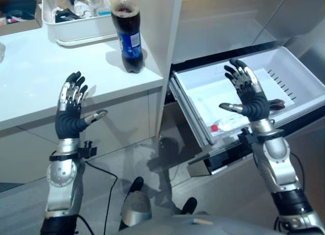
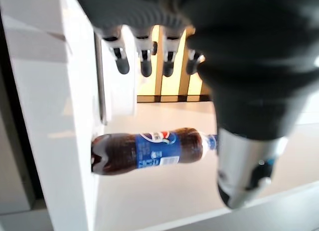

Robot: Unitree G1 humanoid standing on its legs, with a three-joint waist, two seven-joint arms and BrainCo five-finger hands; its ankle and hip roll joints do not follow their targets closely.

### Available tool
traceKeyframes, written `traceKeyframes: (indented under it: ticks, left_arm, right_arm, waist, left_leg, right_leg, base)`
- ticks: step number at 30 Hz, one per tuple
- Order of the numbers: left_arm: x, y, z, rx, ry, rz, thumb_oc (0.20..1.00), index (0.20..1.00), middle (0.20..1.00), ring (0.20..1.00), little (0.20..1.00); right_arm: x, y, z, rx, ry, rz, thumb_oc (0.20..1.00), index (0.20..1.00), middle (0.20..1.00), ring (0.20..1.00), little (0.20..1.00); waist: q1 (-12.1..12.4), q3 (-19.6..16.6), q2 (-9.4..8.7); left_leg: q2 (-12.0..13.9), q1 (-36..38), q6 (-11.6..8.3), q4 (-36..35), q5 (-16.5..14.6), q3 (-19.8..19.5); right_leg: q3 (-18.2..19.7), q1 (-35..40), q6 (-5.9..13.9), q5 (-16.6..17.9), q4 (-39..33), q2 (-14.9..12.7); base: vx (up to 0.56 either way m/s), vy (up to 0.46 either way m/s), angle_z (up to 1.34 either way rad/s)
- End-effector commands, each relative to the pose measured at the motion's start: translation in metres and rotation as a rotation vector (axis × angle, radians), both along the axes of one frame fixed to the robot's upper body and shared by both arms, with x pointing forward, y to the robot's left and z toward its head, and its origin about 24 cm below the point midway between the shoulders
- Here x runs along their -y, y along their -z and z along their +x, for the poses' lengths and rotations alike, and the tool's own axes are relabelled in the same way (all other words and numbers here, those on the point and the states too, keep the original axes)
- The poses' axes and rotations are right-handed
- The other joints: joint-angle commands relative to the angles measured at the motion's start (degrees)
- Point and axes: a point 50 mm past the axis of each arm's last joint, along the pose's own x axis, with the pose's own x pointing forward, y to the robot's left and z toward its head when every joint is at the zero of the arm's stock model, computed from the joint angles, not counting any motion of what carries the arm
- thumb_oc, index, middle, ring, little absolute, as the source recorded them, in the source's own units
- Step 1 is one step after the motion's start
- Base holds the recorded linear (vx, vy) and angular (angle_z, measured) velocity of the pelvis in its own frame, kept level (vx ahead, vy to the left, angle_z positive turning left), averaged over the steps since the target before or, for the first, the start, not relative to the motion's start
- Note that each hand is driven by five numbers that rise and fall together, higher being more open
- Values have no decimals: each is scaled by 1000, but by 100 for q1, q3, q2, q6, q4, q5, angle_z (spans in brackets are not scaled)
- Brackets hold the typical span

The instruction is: Take the drinks into the refrigerator

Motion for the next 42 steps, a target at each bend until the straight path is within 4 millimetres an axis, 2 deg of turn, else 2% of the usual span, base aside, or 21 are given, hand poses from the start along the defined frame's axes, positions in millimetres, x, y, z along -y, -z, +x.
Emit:
traceKeyframes:
  ticks: [1,4,10,14,15,16,17,18,19,22,25,26,28,31,33,36,42]
  left_arm:
    - [-1,-21,-1,100,-2,87,1000,1000,1000,1000,1000]
    - [-3,-25,-1,119,-10,89,1000,1000,1000,1000,1000]
    - [-20,-34,-2,142,-95,140,1000,1000,1000,1000,1000]
    - [-44,-27,13,82,-168,66,1000,1000,1000,1000,1000]
    - [-54,-29,21,60,-195,81,1000,1000,1000,1000,1000]
    - [-54,-30,21,61,-195,82,1000,1000,1000,1000,1000]
    - [-66,-32,28,36,-231,91,1000,1000,1000,1000,1000]
    - [-66,-32,29,36,-231,91,1000,1000,1000,1000,1000]
    - [-81,-33,36,-2,-287,102,1000,1000,1000,1000,1000]
    - [-94,-36,41,-28,-339,118,1000,1000,1000,1000,1000]
    - [-111,-26,44,-107,-397,116,1000,1000,1000,1000,1000]
    - [-122,-13,42,-167,-453,76,1000,1000,1000,1000,1000]
    - [-134,1,37,-226,-516,28,1000,1000,1000,1000,1000]
    - [-139,10,33,-251,-545,-1,1000,1000,1000,1000,1000]
    - [-148,25,25,-300,-597,-48,1000,1000,1000,1000,1000]
    - [-151,36,19,-335,-629,-78,1000,1000,1000,1000,1000]
    - [-144,43,20,-349,-613,-86,1000,1000,1000,1000,1000]
  right_arm:
    - [-2,-33,-4,168,-38,-17,1000,1000,1000,1000,1000]
    - [-6,-35,-2,172,-51,-27,1000,1000,1000,1000,1000]
    - [-13,-37,0,164,-110,-54,1000,1000,1000,1000,1000]
    - [-21,-39,3,152,-181,-69,1000,1000,1000,1000,1000]
    - [-24,-40,3,145,-213,-74,1000,1000,1000,1000,1000]
    - [-24,-40,3,146,-214,-73,1000,1000,1000,1000,1000]
    - [-29,-41,3,141,-254,-79,1000,1000,1000,1000,1000]
    - [-29,-41,3,141,-254,-78,1000,1000,1000,1000,1000]
    - [-33,-42,1,136,-299,-87,1000,1000,1000,1000,1000]
    - [-37,-43,-1,137,-336,-86,1000,1000,1000,1000,1000]
    - [-39,-43,-4,134,-373,-74,1000,1000,1000,1000,1000]
    - [-41,-44,-6,137,-399,-63,1000,1000,1000,1000,1000]
    - [-42,-45,-8,144,-417,-48,1000,1000,1000,1000,1000]
    - [-42,-48,-10,153,-422,-36,1000,1000,1000,1000,1000]
    - [-42,-49,-10,160,-428,-21,1000,1000,1000,1000,1000]
    - [-41,-49,-11,160,-425,-13,1000,1000,1000,1000,1000]
    - [-38,-45,-13,151,-404,-12,1000,1000,1000,1000,1000]
  waist:
    - [-207,-271,110]
    - [-228,-253,119]
    - [-290,-253,161]
    - [-350,-274,214]
    - [-413,-299,243]
    - [-406,-292,240]
    - [-465,-314,257]
    - [-458,-309,255]
    - [-556,-341,269]
    - [-593,-353,262]
    - [-668,-381,267]
    - [-707,-386,259]
    - [-758,-391,242]
    - [-769,-382,232]
    - [-809,-371,203]
    - [-815,-390,179]
    - [-847,-439,162]
  left_leg:
    - [-326,139,545,-438,129,344]
    - [-294,202,572,-438,86,488]
    - [-246,411,643,-438,-41,865]
    - [-214,569,653,-438,-106,1093]
    - [-205,635,646,-438,-133,1174]
    - [-202,639,645,-438,-137,1181]
    - [-188,703,639,-438,-163,1250]
    - [-186,708,639,-438,-165,1257]
    - [-179,768,630,-438,-195,1335]
    - [-161,829,616,-438,-229,1411]
    - [-143,900,606,-438,-269,1518]
    - [-135,936,603,-438,-285,1582]
    - [-118,979,600,-438,-301,1653]
    - [-92,1014,598,-438,-314,1728]
    - [-88,1053,607,-438,-331,1826]
    - [-89,1103,611,-438,-363,1905]
    - [-92,1190,617,-438,-416,1961]
  right_leg:
    - [73,-111,-103,-594,1173,-80]
    - [237,-179,-93,-564,1194,-73]
    - [661,-261,-75,-509,1144,-29]
    - [936,-298,-74,-491,1121,29]
    - [996,-291,-72,-496,1100,57]
    - [1003,-289,-73,-495,1098,61]
    - [1081,-278,-73,-495,1069,93]
    - [1087,-276,-73,-494,1067,96]
    - [1165,-260,-68,-488,1033,130]
    - [1220,-226,-67,-491,994,163]
    - [1312,-201,-64,-500,968,200]
    - [1386,-192,-64,-495,949,231]
    - [1470,-197,-66,-495,945,271]
    - [1573,-226,-69,-498,962,302]
    - [1677,-262,-67,-490,974,346]
    - [1758,-244,-64,-492,944,382]
    - [1816,-170,-66,-498,885,416]
  base:
    - [29,51,-17]
    - [22,35,-32]
    - [25,33,-44]
    - [51,45,-49]
    - [38,33,-41]
    - [55,34,-32]
    - [28,14,-25]
    - [58,17,-30]
    - [32,2,-27]
    - [39,-1,-29]
    - [38,1,-23]
    - [54,-5,-17]
    - [41,-5,-22]
    - [20,-3,-19]
    - [15,1,-22]
    - [40,4,-26]
    - [30,5,-10]
